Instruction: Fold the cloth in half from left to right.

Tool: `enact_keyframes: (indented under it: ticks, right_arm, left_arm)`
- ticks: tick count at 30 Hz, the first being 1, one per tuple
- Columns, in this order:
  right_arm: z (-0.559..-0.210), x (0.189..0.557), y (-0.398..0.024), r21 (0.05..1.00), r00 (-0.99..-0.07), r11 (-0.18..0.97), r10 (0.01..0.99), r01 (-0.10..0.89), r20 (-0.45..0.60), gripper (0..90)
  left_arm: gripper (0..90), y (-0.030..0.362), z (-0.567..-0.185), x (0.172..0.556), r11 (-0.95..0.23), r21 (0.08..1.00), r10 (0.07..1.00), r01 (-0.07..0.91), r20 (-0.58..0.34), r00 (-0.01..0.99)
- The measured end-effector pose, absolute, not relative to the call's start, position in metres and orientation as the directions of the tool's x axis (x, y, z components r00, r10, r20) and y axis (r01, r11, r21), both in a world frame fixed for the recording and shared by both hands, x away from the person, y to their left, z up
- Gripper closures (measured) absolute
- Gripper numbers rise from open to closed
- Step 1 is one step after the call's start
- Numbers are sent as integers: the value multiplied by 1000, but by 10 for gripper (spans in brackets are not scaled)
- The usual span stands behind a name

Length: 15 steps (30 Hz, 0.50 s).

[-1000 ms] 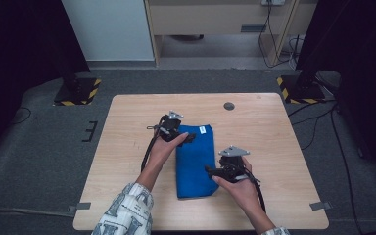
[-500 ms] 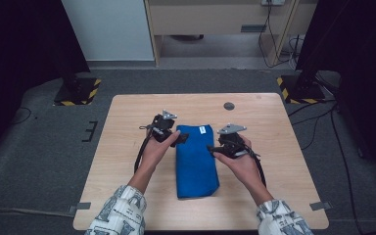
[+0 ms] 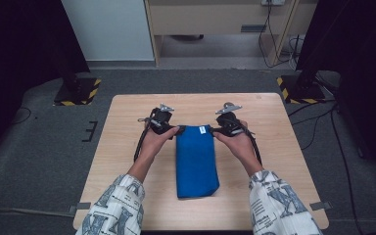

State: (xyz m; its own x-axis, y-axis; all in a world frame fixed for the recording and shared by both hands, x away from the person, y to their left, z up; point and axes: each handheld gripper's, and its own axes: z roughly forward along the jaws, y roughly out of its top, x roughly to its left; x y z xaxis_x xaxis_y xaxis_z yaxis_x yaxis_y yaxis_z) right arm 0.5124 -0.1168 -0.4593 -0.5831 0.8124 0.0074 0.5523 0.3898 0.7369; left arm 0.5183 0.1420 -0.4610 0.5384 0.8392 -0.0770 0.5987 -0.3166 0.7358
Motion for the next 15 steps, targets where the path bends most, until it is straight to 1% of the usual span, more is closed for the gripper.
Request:
enact_keyframes:
  ticks: [5,9,15]
  right_arm:
    - [-463,534,-114,721,-598,421,801,550,-12,425]
    - [-465,549,-113,718,-600,417,800,557,1,421]
    - [-468,559,-110,715,-606,423,795,557,2,422]
  left_arm:
    - [209,146,-469,525,-336,724,841,602,-57,538]
    - [221,148,-475,531,-328,722,847,609,-61,528]
    - [247,149,-479,537,-322,719,854,615,-60,517]
